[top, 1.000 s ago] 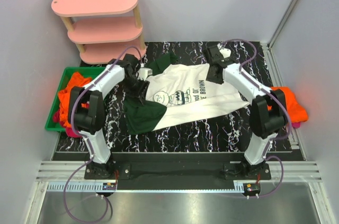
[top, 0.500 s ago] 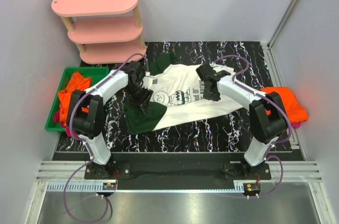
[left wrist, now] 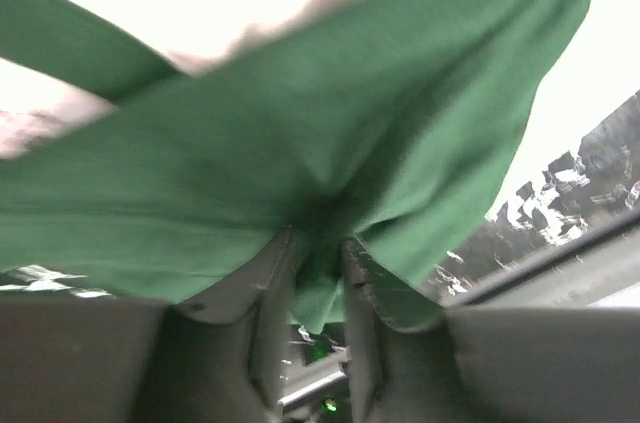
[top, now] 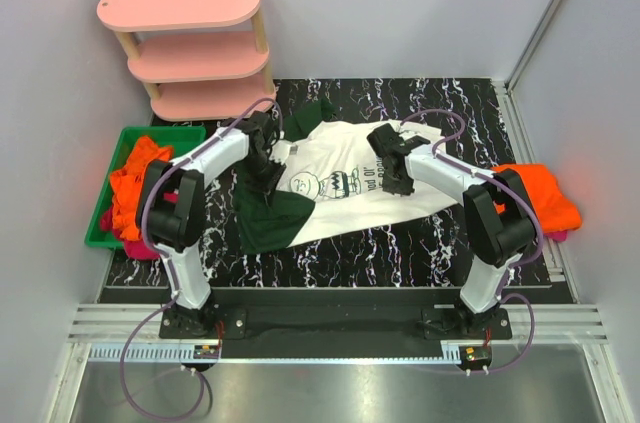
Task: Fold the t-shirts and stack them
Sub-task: Fold the flattened tshirt in 1/3 of the way
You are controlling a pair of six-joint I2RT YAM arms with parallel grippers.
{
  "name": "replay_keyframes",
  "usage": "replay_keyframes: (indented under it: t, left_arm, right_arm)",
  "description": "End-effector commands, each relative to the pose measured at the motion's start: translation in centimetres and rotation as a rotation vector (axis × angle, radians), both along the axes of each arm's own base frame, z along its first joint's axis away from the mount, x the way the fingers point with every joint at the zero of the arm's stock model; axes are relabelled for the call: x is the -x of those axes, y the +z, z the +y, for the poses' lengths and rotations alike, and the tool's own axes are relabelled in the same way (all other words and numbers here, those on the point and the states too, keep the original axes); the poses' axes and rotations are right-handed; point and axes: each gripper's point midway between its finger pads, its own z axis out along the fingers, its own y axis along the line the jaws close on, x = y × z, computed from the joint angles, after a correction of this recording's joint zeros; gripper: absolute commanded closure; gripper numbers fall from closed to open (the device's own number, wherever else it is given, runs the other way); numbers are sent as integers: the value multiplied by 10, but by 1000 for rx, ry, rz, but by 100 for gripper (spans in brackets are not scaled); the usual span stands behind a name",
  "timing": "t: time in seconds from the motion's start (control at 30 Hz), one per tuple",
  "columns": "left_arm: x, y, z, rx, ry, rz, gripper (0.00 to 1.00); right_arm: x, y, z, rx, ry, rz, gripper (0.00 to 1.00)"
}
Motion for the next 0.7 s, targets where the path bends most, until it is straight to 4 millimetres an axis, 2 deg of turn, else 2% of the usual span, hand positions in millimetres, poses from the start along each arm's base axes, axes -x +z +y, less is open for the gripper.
replay_keyframes:
  t: [0.0, 0.03, 0.07, 0.2, 0.37, 0.5, 0.67]
  left_arm:
    - [-40, -1, 15, -90, 71, -99, 91]
    - [-44, -5, 23, -135, 84, -107, 99]
    - [-47, -10, 28, -161, 96, -102, 100]
    - [-51, -28, 41, -237, 104, -90, 100]
    - [-66, -42, 62, -343, 124, -117, 100]
    - [-84, -41, 67, -348, 161, -138, 100]
    - [-98, -41, 66, -356, 168, -156, 100]
  right_arm:
    - [-3, 10, 1, -6, -13, -44, 68]
    - [-2, 9, -1, -1, -16, -41, 68]
    - [-1, 10, -2, 1, -15, -45, 68]
    - [6, 6, -8, 19, -14, -32, 69]
    - [22, -3, -14, 19, -23, -1, 69]
    - [30, -12, -15, 13, -30, 22, 70]
    - [37, -21, -18, 25, -29, 52, 71]
